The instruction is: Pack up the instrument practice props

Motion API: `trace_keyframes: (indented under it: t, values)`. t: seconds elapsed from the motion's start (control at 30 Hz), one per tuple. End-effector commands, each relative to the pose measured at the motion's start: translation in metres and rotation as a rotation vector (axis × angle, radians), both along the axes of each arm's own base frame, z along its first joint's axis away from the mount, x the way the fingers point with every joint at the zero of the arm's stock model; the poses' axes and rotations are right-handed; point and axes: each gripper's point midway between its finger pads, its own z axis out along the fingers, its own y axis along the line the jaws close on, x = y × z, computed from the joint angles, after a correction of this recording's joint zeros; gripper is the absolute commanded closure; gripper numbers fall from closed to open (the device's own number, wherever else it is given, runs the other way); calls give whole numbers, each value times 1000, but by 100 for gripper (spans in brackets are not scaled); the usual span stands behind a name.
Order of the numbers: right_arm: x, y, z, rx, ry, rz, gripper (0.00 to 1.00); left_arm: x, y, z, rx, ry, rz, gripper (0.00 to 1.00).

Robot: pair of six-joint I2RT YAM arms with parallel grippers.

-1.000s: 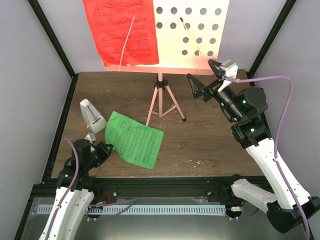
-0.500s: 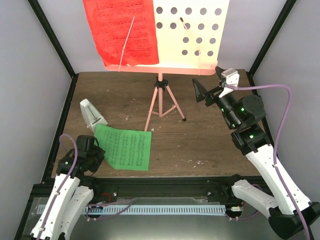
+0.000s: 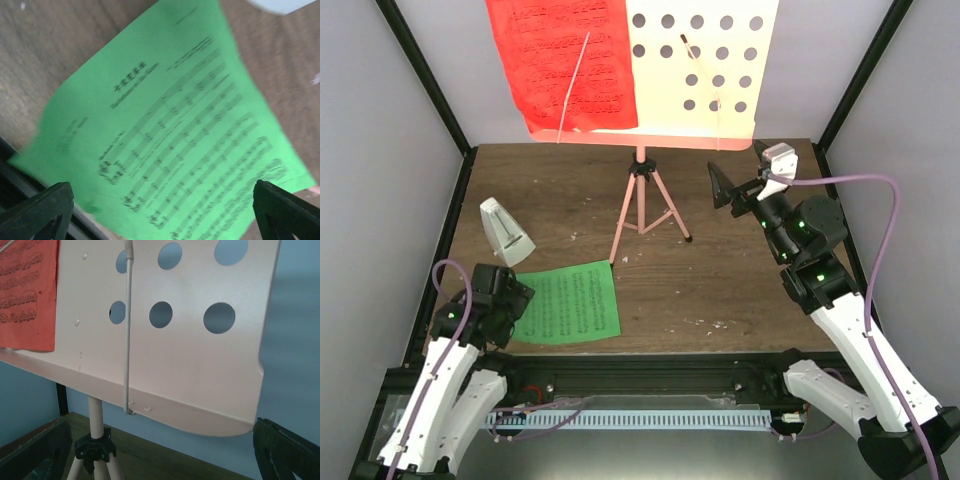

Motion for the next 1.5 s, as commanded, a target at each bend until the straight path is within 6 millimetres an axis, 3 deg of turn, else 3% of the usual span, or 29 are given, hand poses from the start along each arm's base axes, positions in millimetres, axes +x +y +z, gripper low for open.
trace_keyframes:
  t: [0.0,0.23,0.3,0.4,0.43,0.5,0.6,0.67,0.73,0.83,0.93,1.13,1.33,1.47]
  values:
    - [-3,-8,-1,23,2,-32,0,20,16,46,110,-121,-12,0]
    - [-8,-29,-31,113,13,-114,0,27,64,145,399,-345,53,0]
    - [-5,-33,-46,120,42,-139,0,49,45,185,471,-538,-171,0]
    - [-3,-31,-67,114,94,-136,0,73,-11,238,375,-910,-429,0]
    - [-1,-29,-75,114,121,-129,0,80,-32,244,308,-1003,-496,0]
    - [1,-25,-95,112,185,-114,0,97,-70,233,127,-1057,-620,2]
    - [2,-22,-119,125,263,-99,0,124,-130,196,-131,-1006,-823,7]
    - [0,-18,-130,124,291,-71,0,132,-169,175,-162,-962,-963,7]
    - [-2,-13,-138,114,309,-46,0,134,-209,167,-121,-958,-1125,7]
    - [-3,-14,-158,128,354,-47,0,143,-248,156,-106,-979,-1285,7]
    - [-7,-11,-171,139,396,-26,0,162,-262,145,-77,-993,-1308,9]
    - [-20,-4,-183,145,425,45,0,202,-252,124,105,-945,-1219,16]
    - [-23,-3,-180,163,391,64,0,226,-249,125,214,-964,-1187,33]
    - [-22,3,-183,158,409,90,0,235,-260,124,226,-990,-1231,45]
